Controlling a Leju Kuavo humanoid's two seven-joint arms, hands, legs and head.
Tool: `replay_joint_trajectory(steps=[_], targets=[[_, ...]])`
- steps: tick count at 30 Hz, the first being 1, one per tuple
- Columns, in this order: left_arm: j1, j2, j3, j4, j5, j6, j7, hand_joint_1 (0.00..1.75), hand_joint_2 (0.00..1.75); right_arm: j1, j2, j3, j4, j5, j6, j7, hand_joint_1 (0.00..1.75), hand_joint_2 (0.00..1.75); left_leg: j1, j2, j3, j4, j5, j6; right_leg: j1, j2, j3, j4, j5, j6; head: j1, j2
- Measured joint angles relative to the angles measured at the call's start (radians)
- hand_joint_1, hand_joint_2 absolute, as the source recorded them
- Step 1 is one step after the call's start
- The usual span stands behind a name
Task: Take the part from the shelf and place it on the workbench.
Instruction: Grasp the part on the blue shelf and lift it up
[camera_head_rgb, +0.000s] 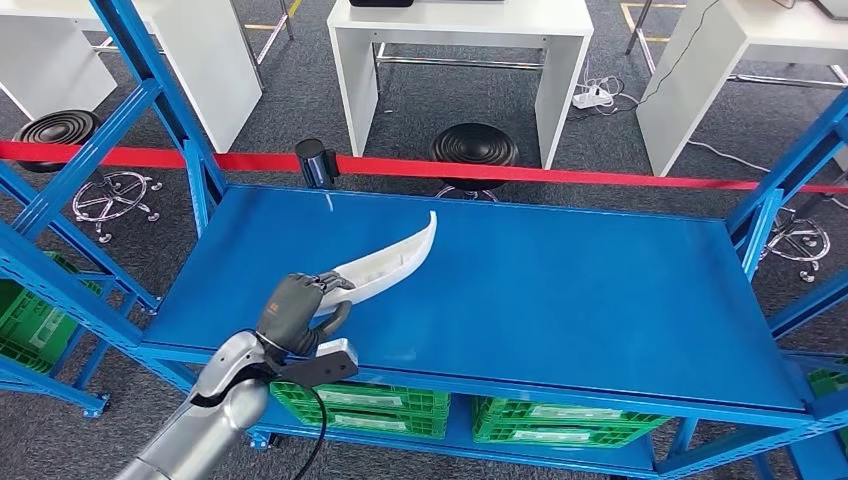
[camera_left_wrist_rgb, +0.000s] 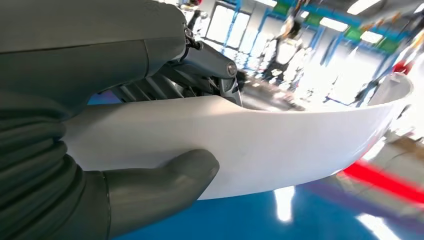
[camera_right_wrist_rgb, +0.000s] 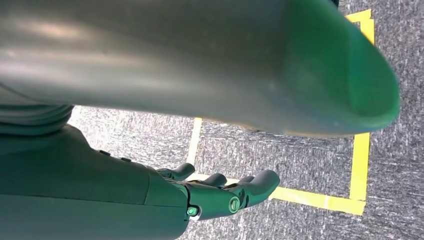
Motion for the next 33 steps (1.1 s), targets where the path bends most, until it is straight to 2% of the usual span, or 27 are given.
replay_joint_trajectory(steps=[4, 8, 11, 15, 22, 33], targets=[[0.045, -0.004, 0.013, -0.136, 0.130, -0.056, -0.068, 1.75, 1.75, 0.000, 0.000, 0.000, 0.000, -0.002, 0.000, -0.001, 0.00, 0.00, 0.000, 0.000, 0.000, 0.000, 0.000, 0.000, 0.000, 0.000, 0.000, 0.000, 0.000, 0.000, 0.000, 0.000], [0.101, -0.032, 0.032, -0.290, 0.417, -0.205, -0.182, 1.75, 1.75, -0.001, -0.001, 0.000, 0.000, 0.001, -0.001, -0.002, 0.00, 0.00, 0.000, 0.000, 0.000, 0.000, 0.000, 0.000, 0.000, 0.000, 0.000, 0.000, -0.001, 0.000, 0.000, 0.000], [0.131, -0.054, 0.039, -0.390, 0.566, -0.297, -0.213, 1.75, 1.75, -0.002, -0.001, 0.000, 0.000, 0.005, -0.001, -0.003, 0.00, 0.00, 0.000, 0.000, 0.000, 0.000, -0.001, 0.000, 0.000, 0.000, 0.000, 0.000, -0.001, 0.000, 0.000, 0.000], [0.157, -0.066, 0.049, -0.467, 0.623, -0.339, -0.230, 1.75, 1.75, -0.003, -0.001, 0.000, 0.000, 0.008, -0.001, -0.004, 0.00, 0.00, 0.000, 0.000, 0.000, 0.000, -0.001, 0.000, 0.000, 0.000, 0.000, 0.000, -0.001, 0.000, 0.000, 0.000], [0.199, -0.076, 0.054, -0.609, 0.843, -0.558, -0.279, 1.75, 1.75, -0.006, -0.001, 0.000, 0.000, 0.030, -0.001, -0.003, 0.00, 0.00, 0.000, 0.000, 0.000, 0.000, -0.001, 0.000, 0.000, 0.000, 0.000, 0.000, -0.001, 0.000, 0.000, 0.000], [0.204, -0.115, 0.053, -0.719, 0.882, -0.694, -0.283, 1.75, 1.75, -0.010, 0.000, 0.002, 0.000, 0.044, -0.001, 0.033, 0.00, 0.00, -0.001, 0.000, 0.000, 0.000, -0.001, 0.001, -0.002, -0.001, 0.001, -0.001, -0.001, 0.001, 0.000, 0.000]])
